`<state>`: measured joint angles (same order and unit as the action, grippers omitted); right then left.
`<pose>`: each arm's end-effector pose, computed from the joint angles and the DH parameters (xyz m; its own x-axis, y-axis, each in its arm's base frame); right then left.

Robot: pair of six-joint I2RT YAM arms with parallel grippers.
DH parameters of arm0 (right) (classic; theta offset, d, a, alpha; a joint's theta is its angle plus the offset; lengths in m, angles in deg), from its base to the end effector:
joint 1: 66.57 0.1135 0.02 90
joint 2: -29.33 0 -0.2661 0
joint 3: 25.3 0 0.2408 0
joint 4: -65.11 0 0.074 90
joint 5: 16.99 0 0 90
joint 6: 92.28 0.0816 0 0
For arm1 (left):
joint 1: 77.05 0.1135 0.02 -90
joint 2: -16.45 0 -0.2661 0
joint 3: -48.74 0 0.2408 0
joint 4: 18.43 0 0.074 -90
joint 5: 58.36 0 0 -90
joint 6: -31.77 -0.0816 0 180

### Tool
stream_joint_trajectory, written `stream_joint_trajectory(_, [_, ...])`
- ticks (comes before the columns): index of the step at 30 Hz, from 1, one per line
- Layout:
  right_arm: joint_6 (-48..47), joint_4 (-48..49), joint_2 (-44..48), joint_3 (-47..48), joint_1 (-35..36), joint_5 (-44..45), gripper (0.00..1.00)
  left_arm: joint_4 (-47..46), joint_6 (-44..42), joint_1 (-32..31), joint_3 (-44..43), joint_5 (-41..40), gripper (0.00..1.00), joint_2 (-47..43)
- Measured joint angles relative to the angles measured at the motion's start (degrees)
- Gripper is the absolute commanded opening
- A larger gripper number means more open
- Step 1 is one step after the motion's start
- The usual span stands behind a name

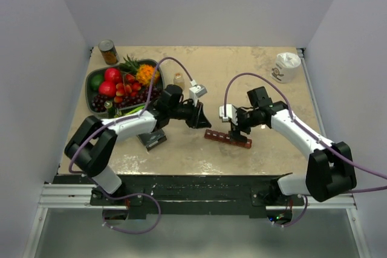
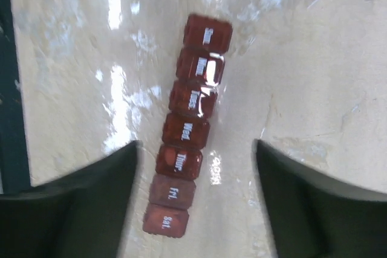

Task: Sort the pills into containers

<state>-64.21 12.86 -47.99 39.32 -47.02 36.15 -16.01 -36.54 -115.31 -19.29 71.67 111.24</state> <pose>0.2244 0.1316 0.1940 0.0457 -0.7329 -0.6788 -0.9919 0.0473 -0.1179 0.2630 -0.2743 0.2037 -0.6939 0.1868 -0.6954 0.7088 0.3471 -0.6141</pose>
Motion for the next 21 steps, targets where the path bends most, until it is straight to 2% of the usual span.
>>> stream_joint_trajectory(1, [0.63, 0.04, 0.17, 0.63, 0.13, -0.87, 0.29, 0.39, -1.2, 0.59, 1.05, -1.18, 0.37, -1.55])
stream_joint_trajectory(3, [3.82, 0.7, 0.13, 2.01, 1.36, -2.16, 0.17, 0.87, -2.93, 1.88, 4.57, -6.29, 0.47, -5.57])
stream_joint_trajectory(4, [5.6, 1.53, 0.0, 2.38, 2.38, -2.23, 0.02, 0.79, -3.58, 2.36, 6.54, -8.52, 0.55, -7.52])
stream_joint_trajectory(5, [6.69, 2.16, -0.13, 2.4, 2.8, -2.23, 0.0, 0.5, -3.98, 2.64, 8.57, -11.15, 0.69, -9.6])
stream_joint_trajectory(7, [8.87, 3.1, -0.72, 2.4, 5.03, -2.08, 0.0, 0.09, -4.55, 2.97, 14.1, -16.85, 0.87, -15.74])
stream_joint_trajectory(8, [9.49, 3.32, -0.98, 2.4, 5.51, -1.99, 0.0, -0.04, -4.83, 2.99, 16.44, -19.37, 0.99, -19.02])
stream_joint_trajectory(11, [11.28, 4.0, -1.46, 2.4, 6.47, -1.55, 0.0, -0.57, -4.87, 3.15, 21.03, -25.83, 0.99, -27.91])
stream_joint_trajectory(14, [12.41, 5.01, -1.64, 2.4, 7.08, -0.68, 0.0, -0.61, -5.22, 3.85, 22.01, -30.73, 0.99, -34.99])
stream_joint_trajectory(21, [13.94, 8.17, -7.78, 2.38, 10.64, 5.11, 0.0, 4.59, -8.09, 4.13, 19.76, -34.99, 0.99, -37.35])
